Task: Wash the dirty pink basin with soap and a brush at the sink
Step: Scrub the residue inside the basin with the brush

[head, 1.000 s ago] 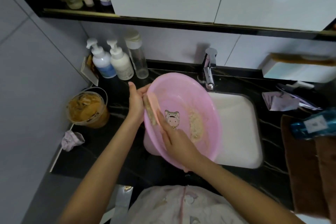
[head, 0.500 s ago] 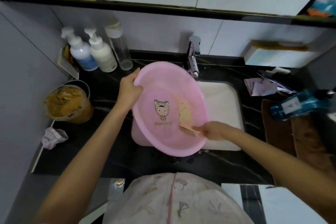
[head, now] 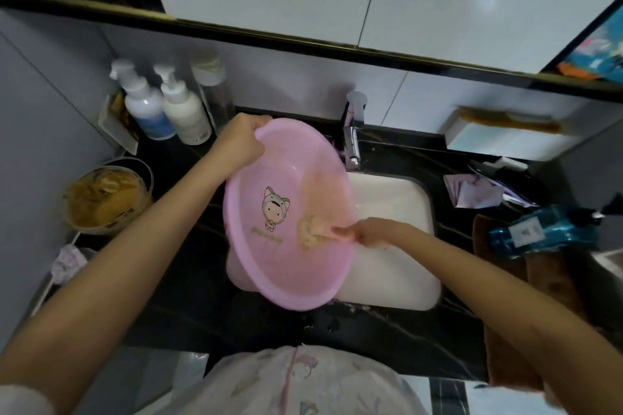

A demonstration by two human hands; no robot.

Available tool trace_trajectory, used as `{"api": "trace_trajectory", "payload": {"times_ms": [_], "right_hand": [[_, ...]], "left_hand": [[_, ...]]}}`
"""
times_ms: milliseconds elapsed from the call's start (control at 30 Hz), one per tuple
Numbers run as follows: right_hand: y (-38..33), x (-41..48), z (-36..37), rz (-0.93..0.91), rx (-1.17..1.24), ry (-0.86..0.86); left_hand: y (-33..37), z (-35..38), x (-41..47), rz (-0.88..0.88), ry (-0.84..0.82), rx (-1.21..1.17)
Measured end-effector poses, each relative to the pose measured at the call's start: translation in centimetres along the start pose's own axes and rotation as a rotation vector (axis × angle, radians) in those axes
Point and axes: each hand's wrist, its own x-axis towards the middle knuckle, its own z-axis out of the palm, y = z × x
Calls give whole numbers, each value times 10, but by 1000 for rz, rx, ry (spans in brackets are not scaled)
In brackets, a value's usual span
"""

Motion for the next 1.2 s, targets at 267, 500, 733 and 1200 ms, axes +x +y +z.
{"api": "trace_trajectory", "payload": {"times_ms": [267, 500, 733, 1200], "right_hand": [[3, 16, -16, -129, 85, -113], [-17, 3, -85, -221, -682, 667], [6, 18, -52, -234, -538, 364], [-16, 31, -59, -207, -519, 745]], "left_hand": [[13, -3, 34, -33, -217, 140], [43, -3, 58, -50, -392, 285], [60, 7, 76, -58, -499, 308], [63, 15, 87, -58, -504, 326]]}}
